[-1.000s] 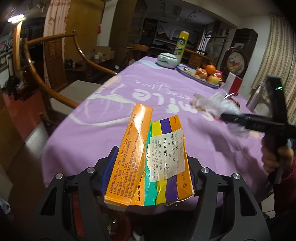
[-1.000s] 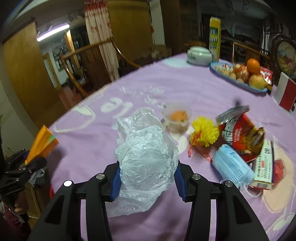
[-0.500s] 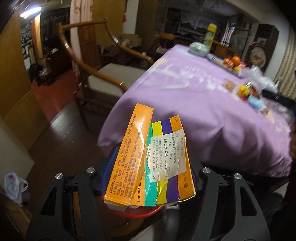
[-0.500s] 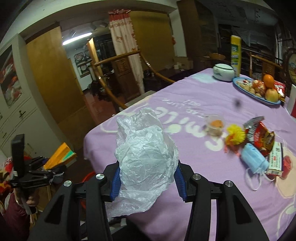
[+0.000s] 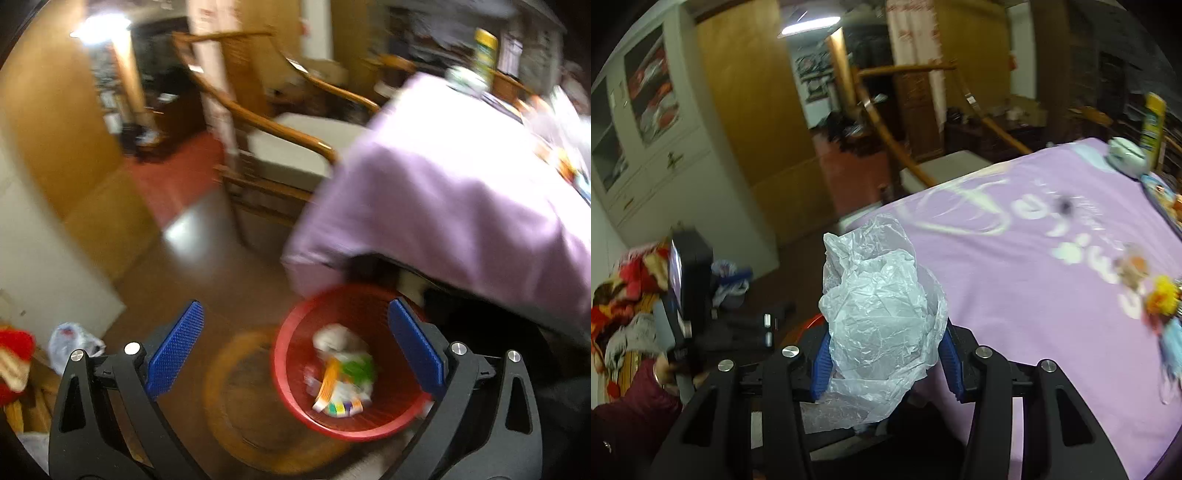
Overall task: Collect trash
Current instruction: 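Carry the snack box to the red wastebasket with the left tool while the right tool drops the clear bag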
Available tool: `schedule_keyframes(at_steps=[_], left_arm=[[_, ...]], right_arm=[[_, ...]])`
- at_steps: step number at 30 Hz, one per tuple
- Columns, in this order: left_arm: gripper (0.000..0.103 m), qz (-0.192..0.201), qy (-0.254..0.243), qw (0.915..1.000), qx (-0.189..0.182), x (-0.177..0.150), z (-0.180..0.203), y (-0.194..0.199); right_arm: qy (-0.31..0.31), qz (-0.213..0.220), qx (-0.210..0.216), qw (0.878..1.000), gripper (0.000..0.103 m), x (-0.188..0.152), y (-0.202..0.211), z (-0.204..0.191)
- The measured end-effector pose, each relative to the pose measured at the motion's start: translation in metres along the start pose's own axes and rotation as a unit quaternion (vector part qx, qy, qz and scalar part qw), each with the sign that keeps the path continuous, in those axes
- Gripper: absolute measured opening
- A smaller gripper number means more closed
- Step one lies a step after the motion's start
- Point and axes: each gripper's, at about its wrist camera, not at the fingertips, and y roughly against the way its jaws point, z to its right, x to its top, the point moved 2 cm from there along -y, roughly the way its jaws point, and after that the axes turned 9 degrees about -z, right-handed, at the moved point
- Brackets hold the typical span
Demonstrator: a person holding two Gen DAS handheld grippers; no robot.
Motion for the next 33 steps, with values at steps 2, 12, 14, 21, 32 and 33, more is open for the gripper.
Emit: schedule_keyframes(at_steps=[2, 12, 14, 21, 32, 33], left_arm=[[0.096, 0.012, 0.028, 0.9994, 0.020, 0.004, -0.019, -0.001], [0.096, 0.012, 0.072, 0.9966, 0.038, -0.012, -0.063, -0.017], [0.096, 0.011, 0.071, 0.9966, 0.040, -0.014, -0.063, -0.021], [0.096, 0.007, 0.074, 0.9965, 0.039, -0.017, -0.064, -0.026], [0.096, 0.030, 0.039, 0.9987, 0.012, -0.002, -0.027, -0.002], [0.096, 0.034, 0.034, 0.9988, 0.009, 0.001, -0.021, 0.002]], right_arm=[[0.014, -0.020, 0.009, 1.000, 0.049, 0.002, -0.016, -0.014], [0.086, -0.109, -0.010, 0.990, 0.075, 0.006, -0.106, -0.073], [0.093, -0.113, -0.020, 0.989, 0.080, 0.008, -0.113, -0.078], [0.078, -0.110, -0.025, 0.991, 0.083, 0.013, -0.110, -0.072], [0.028, -0.032, -0.048, 0.998, 0.087, 0.012, -0.044, -0.022], [0.021, -0.024, -0.051, 0.998, 0.087, 0.011, -0.036, -0.015]])
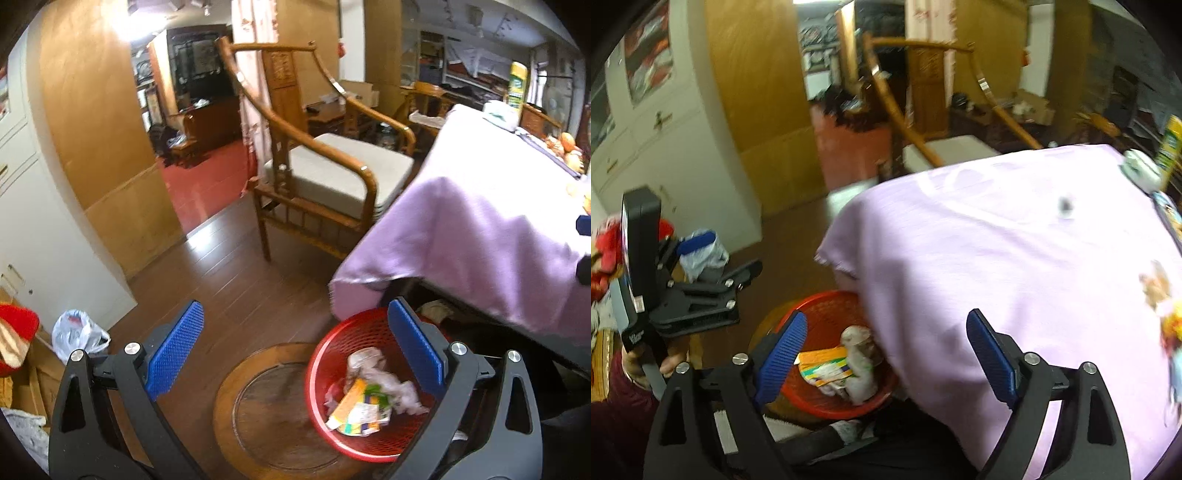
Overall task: Collect trash
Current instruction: 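Carry the snack box to the red wastebasket with the left tool while the right tool drops the clear bag, then return both tools from the wastebasket to the table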
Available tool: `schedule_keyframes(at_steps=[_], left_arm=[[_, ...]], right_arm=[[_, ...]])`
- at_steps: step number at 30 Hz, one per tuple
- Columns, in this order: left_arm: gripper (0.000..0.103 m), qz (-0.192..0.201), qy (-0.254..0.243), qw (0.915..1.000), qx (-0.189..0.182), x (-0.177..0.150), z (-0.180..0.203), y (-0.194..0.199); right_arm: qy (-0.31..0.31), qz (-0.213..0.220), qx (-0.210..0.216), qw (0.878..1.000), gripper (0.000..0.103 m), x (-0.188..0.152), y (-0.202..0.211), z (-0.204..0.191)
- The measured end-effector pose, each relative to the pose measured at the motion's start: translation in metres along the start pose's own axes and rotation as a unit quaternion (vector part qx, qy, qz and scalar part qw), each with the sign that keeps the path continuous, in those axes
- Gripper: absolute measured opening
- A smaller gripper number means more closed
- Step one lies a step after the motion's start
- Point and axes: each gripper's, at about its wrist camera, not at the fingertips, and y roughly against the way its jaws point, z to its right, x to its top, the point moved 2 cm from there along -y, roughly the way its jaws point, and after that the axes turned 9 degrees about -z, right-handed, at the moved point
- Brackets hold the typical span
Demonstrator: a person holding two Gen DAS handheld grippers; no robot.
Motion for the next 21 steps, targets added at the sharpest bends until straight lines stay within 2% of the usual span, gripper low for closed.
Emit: schedule_keyframes(at_steps=[5, 10, 16, 21], left_arm=[[0.096, 0.018, -0.030, 0.9990, -0.026, 0.011, 0.038, 0.025], [0.096, 0.036, -0.073, 0.9951, -0.057, 0.019, 0.089, 0.053], [0.096, 0.039, -0.145, 0.9826, -0.109, 0.025, 0.181, 0.074], [0.096, 0.042, -0.207, 0.9693, -0.126, 0.034, 0.257, 0.072]], right_arm=[[-0.044, 0.050, -0.022, 0.998, 0.089, -0.023, 0.046, 0.044], [-0.096, 0.098, -0.048, 0.989, 0.093, -0.063, 0.092, 0.093], [-0.178, 0.142, -0.086, 0.970, 0.097, -0.126, 0.133, 0.173], [-0.252, 0.148, -0.141, 0.946, 0.097, -0.180, 0.149, 0.253]])
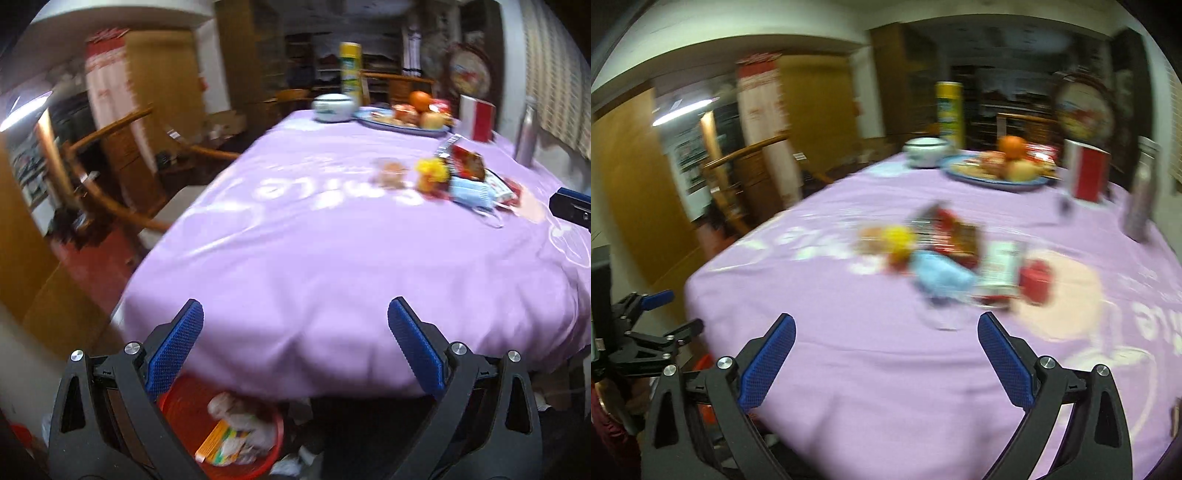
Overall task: Collect trash
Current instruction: 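Return both tools from the wastebasket to the table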
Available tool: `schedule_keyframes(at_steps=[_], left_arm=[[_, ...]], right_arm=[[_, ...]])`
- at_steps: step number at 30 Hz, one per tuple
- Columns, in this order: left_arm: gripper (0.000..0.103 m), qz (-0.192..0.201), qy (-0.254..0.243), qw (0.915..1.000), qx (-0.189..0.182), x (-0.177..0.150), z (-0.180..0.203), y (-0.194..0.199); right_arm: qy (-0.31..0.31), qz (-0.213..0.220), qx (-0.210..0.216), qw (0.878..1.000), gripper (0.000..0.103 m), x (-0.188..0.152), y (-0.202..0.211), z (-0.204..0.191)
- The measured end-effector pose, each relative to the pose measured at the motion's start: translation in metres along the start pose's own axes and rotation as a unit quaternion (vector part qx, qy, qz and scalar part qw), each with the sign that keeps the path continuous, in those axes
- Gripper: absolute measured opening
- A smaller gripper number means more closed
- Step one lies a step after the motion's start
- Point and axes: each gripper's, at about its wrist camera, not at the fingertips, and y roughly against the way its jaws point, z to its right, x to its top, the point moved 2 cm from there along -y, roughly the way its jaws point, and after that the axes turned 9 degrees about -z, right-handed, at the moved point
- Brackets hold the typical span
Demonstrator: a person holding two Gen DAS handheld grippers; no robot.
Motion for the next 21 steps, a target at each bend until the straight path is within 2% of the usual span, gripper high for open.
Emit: schedule_keyframes(at_steps=[5, 11, 16, 21], left_arm=[[0.096, -0.013, -0.038, 0.9988, -0.027, 0.047, 0.047, -0.038], [0.096, -0.038, -0.050, 0.9973, -0.039, 0.097, 0.075, -0.085], [0.096, -0.068, -0.031, 0.9950, -0.066, 0.137, 0.080, -0.125], [0.096, -0.077, -0.034, 0.9946, -0.062, 0.168, 0.088, -0.157]], right_arm=[[-0.049, 0.004, -0.036, 0.998, 0.097, 0.000, -0.006, 0.058], [-0.077, 0.003, -0.058, 0.995, 0.097, 0.016, -0.027, 0.099], [-0.089, 0.007, -0.051, 0.995, 0.097, 0.020, -0.036, 0.109], [-0.101, -0.002, -0.027, 0.994, 0.097, 0.020, -0.045, 0.114]])
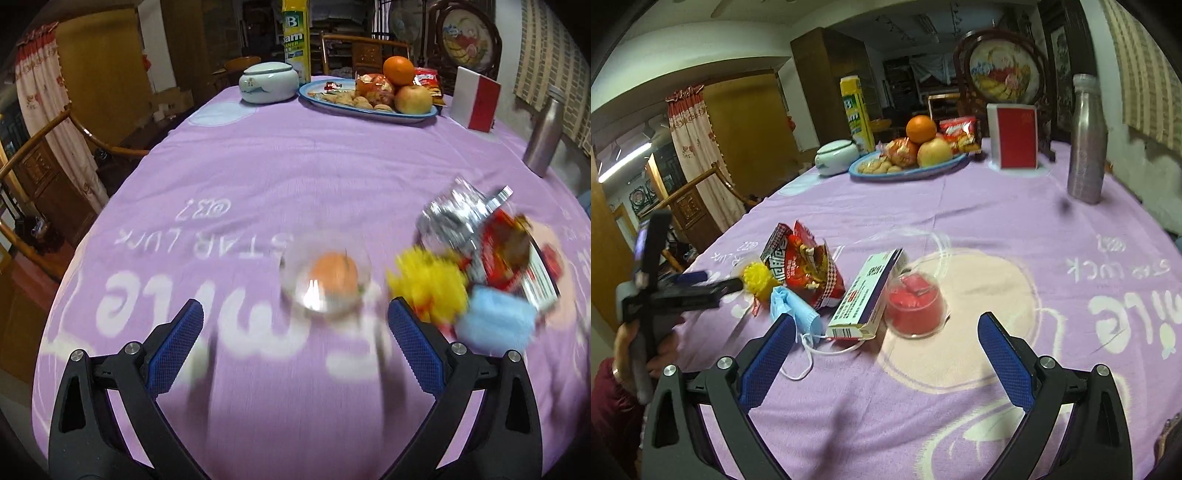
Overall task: Collect trash
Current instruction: 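Return both tools from the wastebasket to the table, then grasp the clear dome cup with the left tool while the right tool grasps the red snack bag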
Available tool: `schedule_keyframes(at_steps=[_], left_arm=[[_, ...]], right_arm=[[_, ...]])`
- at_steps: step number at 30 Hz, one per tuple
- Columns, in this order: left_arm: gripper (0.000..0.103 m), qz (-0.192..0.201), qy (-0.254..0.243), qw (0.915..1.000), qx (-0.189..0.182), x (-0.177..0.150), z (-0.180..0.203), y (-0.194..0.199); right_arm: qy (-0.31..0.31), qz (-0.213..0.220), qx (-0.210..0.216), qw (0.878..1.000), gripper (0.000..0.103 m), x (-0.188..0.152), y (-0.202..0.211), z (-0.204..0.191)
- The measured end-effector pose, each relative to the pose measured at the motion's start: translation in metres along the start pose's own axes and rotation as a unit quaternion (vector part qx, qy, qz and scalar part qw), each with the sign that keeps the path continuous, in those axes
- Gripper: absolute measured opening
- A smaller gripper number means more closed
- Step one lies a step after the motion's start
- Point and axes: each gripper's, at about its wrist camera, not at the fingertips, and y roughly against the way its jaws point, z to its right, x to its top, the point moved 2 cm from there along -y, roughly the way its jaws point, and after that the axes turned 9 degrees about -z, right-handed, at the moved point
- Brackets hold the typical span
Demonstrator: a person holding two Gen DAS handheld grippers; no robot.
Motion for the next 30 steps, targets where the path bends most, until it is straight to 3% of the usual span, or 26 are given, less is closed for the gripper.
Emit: schedule_keyframes(at_steps=[6, 13, 16, 25, 30], left_arm=[[0.096, -0.003, -0.011, 0.9999, -0.002, 0.026, 0.005, -0.024], [0.097, -0.048, 0.037, 0.9981, -0.010, 0.023, -0.019, -0.050], [0.098, -0.044, 0.029, 0.9986, -0.001, 0.022, -0.016, -0.048], [0.098, -0.047, 0.029, 0.9984, -0.008, 0.023, -0.019, -0.048], [0.097, -0.055, 0.046, 0.9974, 0.002, 0.024, -0.035, -0.048]], right_arm=[[-0.003, -0.025, 0.016, 1.000, 0.097, -0.002, -0.008, -0.004], [-0.016, -0.044, 0.017, 0.999, 0.097, -0.003, -0.014, -0.004], [-0.024, -0.041, 0.017, 0.999, 0.097, -0.001, -0.015, 0.000], [0.023, -0.051, -0.101, 0.993, 0.096, 0.042, -0.038, -0.001], [0.014, -0.064, -0.108, 0.992, 0.096, 0.039, -0.054, 0.008]])
